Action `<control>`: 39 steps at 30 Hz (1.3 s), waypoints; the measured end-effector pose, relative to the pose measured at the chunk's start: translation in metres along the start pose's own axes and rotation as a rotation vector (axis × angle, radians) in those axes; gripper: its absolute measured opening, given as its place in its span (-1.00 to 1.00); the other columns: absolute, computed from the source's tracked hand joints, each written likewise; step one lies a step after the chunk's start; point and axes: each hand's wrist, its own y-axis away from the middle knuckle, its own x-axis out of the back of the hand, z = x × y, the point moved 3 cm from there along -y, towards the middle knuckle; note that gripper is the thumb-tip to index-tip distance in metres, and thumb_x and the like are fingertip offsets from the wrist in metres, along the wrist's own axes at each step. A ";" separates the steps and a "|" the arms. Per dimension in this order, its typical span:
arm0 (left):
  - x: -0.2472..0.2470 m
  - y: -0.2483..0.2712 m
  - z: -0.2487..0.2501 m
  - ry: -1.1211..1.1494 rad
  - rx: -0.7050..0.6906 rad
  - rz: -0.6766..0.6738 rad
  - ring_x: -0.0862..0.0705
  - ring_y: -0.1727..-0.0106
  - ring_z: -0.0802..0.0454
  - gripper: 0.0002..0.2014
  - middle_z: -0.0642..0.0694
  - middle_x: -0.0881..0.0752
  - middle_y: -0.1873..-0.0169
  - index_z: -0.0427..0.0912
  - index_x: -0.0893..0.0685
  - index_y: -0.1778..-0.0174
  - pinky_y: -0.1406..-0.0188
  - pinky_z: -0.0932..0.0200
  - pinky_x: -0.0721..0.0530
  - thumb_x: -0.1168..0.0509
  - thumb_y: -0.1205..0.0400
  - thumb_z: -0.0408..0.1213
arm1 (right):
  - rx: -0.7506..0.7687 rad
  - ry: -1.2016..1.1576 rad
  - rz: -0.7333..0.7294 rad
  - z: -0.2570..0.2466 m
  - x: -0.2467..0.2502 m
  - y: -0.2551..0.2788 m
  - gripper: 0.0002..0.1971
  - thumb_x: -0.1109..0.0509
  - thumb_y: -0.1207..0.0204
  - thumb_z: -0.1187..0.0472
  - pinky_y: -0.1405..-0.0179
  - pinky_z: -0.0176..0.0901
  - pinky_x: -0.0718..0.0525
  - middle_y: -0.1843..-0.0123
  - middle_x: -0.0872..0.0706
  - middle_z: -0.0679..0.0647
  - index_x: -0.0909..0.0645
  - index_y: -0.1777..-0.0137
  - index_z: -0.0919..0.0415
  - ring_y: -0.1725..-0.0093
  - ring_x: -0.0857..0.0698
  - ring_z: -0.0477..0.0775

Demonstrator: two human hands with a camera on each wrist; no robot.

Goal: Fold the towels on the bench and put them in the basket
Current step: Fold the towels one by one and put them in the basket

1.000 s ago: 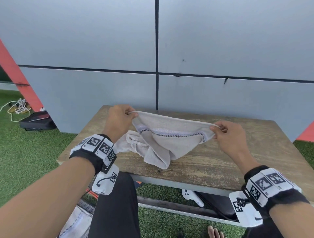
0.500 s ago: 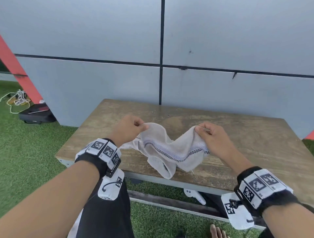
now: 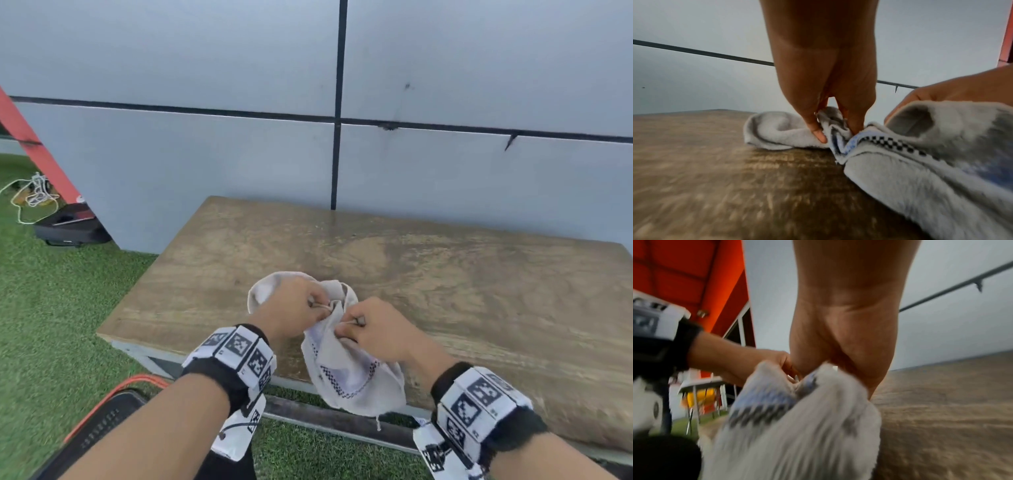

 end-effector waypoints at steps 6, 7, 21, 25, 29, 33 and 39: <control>0.053 -0.070 0.057 0.042 -0.162 0.127 -0.62 0.36 0.21 -0.84 -0.03 -0.75 0.35 -0.12 -0.78 0.33 0.40 0.45 -0.42 -0.51 -0.56 -0.21 | -0.009 -0.145 0.257 0.012 0.098 -0.017 -0.64 -0.48 -0.59 0.09 0.35 -0.18 -0.41 0.29 -0.69 0.38 -0.70 0.21 0.45 0.36 -0.47 -0.06; 0.066 -0.088 0.073 0.062 -0.190 0.185 -0.63 0.33 0.11 -0.82 -0.14 -0.76 0.32 -0.20 -0.78 0.31 0.40 0.40 -0.44 -0.51 -0.56 -0.21 | -0.018 -0.160 0.335 0.015 0.120 -0.023 -0.69 -0.49 -0.58 0.08 0.31 -0.16 -0.45 0.20 -0.74 0.38 -0.74 0.18 0.38 0.31 -0.52 -0.06; 0.167 -0.201 0.131 0.493 -0.009 0.626 -0.69 0.51 -0.26 -0.89 -0.24 -0.72 0.23 -0.28 -0.62 -0.01 0.44 -0.14 -0.81 -0.19 -0.70 -0.37 | -0.180 -0.039 1.152 0.080 0.333 -0.025 -0.78 -0.45 -0.61 -0.04 -0.01 0.01 -0.69 0.18 -0.73 0.08 -0.81 -0.02 0.08 0.14 -0.68 0.15; 0.158 -0.208 0.132 0.804 -0.028 0.490 -0.59 0.32 -0.17 -0.91 -0.31 -0.63 0.16 -0.18 -0.46 0.01 0.25 -0.04 -0.63 -0.11 -0.67 -0.44 | -0.180 -0.350 1.075 0.093 0.329 -0.031 -0.83 -0.48 -0.61 0.08 0.27 -0.06 -0.80 0.22 -0.82 0.21 -0.79 0.07 0.17 0.41 -0.77 0.10; 0.164 -0.212 0.125 0.497 -0.135 0.713 -0.50 0.38 -0.04 -0.91 -0.27 -0.63 0.26 -0.17 -0.48 0.08 0.37 0.03 -0.50 -0.23 -0.72 -0.27 | -0.085 -0.463 1.057 0.093 0.324 -0.035 -0.87 -0.47 -0.65 0.13 -0.02 0.01 -0.85 0.06 -0.86 0.17 -0.77 0.06 0.16 0.13 -0.88 0.14; 0.167 -0.210 0.117 0.323 -0.183 0.694 -0.46 0.35 0.04 -0.82 -0.12 -0.60 0.24 -0.19 -0.52 0.08 0.37 0.14 -0.42 -0.25 -0.75 -0.17 | -0.052 -0.447 1.062 0.094 0.325 -0.033 -0.88 -0.47 -0.65 0.11 -0.07 0.02 -0.84 0.06 -0.84 0.10 -0.75 0.08 0.10 0.13 -0.88 0.00; 0.158 -0.200 0.087 0.227 -0.105 0.607 -0.68 0.11 -0.10 -0.80 -0.18 -0.76 0.10 -0.10 -0.56 0.19 0.22 0.08 -0.53 -0.33 -0.72 -0.15 | -0.141 -0.287 0.986 0.103 0.310 -0.028 -0.85 -0.50 -0.61 0.04 -0.05 0.11 -0.81 0.14 -0.85 0.03 -0.76 0.18 0.00 0.20 -0.82 0.07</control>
